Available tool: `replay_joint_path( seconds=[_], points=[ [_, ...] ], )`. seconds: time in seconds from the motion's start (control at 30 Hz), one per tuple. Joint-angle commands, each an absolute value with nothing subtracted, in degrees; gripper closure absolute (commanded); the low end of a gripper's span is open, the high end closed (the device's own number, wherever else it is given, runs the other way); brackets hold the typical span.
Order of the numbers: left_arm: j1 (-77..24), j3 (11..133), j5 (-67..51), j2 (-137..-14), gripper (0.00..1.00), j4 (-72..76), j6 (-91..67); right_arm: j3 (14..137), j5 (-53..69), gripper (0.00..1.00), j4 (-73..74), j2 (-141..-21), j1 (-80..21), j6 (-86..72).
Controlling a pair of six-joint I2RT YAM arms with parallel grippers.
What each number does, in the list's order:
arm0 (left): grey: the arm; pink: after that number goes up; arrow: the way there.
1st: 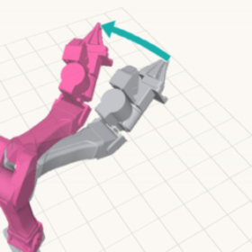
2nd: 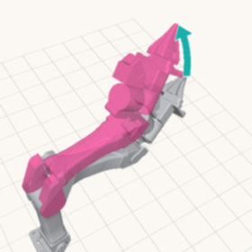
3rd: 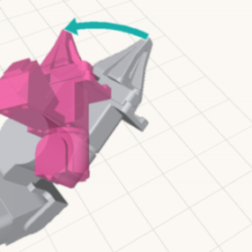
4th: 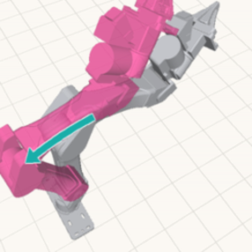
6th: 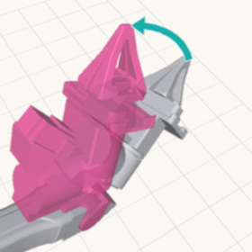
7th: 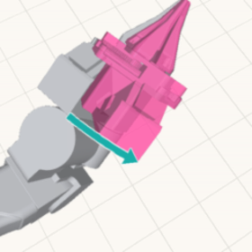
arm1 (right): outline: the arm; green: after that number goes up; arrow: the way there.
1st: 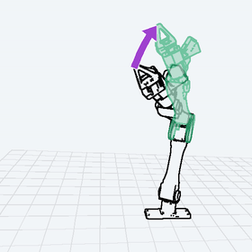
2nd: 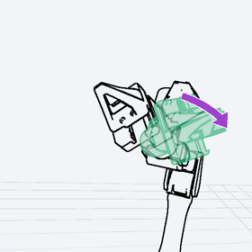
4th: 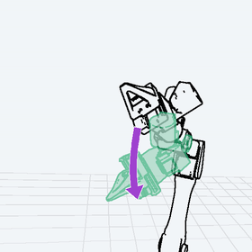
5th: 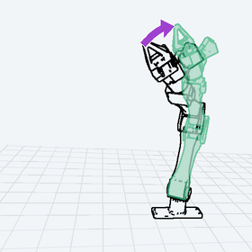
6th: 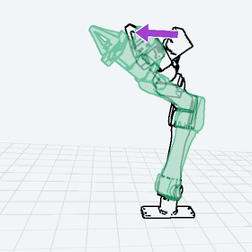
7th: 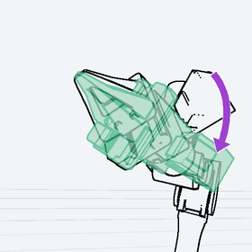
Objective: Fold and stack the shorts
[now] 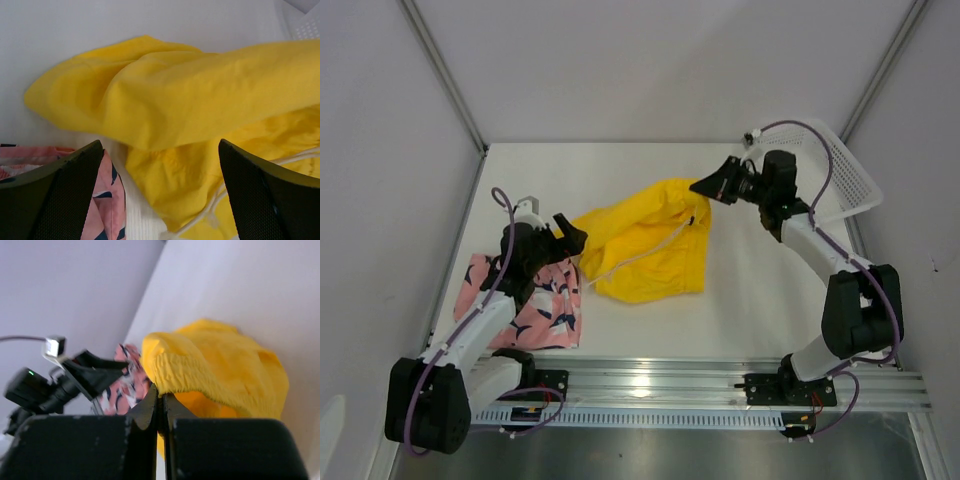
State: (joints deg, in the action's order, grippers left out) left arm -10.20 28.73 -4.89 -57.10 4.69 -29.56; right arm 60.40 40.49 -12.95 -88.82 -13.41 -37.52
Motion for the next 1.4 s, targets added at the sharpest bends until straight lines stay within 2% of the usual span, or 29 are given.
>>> replay_joint_path(
  seconds=[0.0, 0.13, 0.33, 0.43, 0.63, 0.73, 0.87, 1.07, 1.23, 1.37],
  points=[
    [-9.9, 28.5, -7.1, -58.2, 0.01, 11.5, -29.1, 70.9, 43.8, 1.0, -6.4, -87.8, -10.4, -41.0],
    [-10.0, 25.9, -11.9, -62.0, 0.01, 21.6, -28.0, 79.7, 45.3, 1.0, -1.5, -90.7, -6.1, -41.7],
    [-9.5, 26.5, -13.1, -70.8, 0.01, 30.8, -27.6, 84.0, 48.3, 1.0, 2.9, -93.2, -3.9, -39.3],
    [-8.9, 30.5, -16.9, -75.5, 0.01, 33.1, -28.0, 83.1, 48.6, 1.0, 2.1, -93.9, -3.3, -39.3],
    [-9.3, 42.1, -26.1, -89.7, 0.01, 35.8, -17.9, 82.4, 49.3, 1.0, 1.2, -94.7, -3.3, -39.4],
    [-10.8, 49.5, -26.5, -94.7, 0.01, 31.0, -12.8, 83.4, 49.7, 1.0, 1.7, -95.1, -2.7, -39.5],
    [-16.5, 62.7, -14.7, -99.8, 0.01, 12.8, -1.9, 84.1, 50.9, 1.0, 1.3, -95.4, -2.5, -40.1],
    [-18.2, 66.7, -15.3, -101.6, 0.01, 6.9, 5.2, 84.9, 51.6, 1.0, 1.9, -96.3, -2.0, -40.3],
    [-21.5, 72.6, 1.1, -101.9, 0.01, -8.1, 14.2, 85.5, 52.3, 1.0, 1.3, -96.9, -1.7, -41.0],
    [-20.3, 76.9, 4.3, -105.6, 0.01, -15.6, 17.8, 86.1, 53.1, 1.0, 1.1, -97.4, -1.4, -41.7]
  ],
)
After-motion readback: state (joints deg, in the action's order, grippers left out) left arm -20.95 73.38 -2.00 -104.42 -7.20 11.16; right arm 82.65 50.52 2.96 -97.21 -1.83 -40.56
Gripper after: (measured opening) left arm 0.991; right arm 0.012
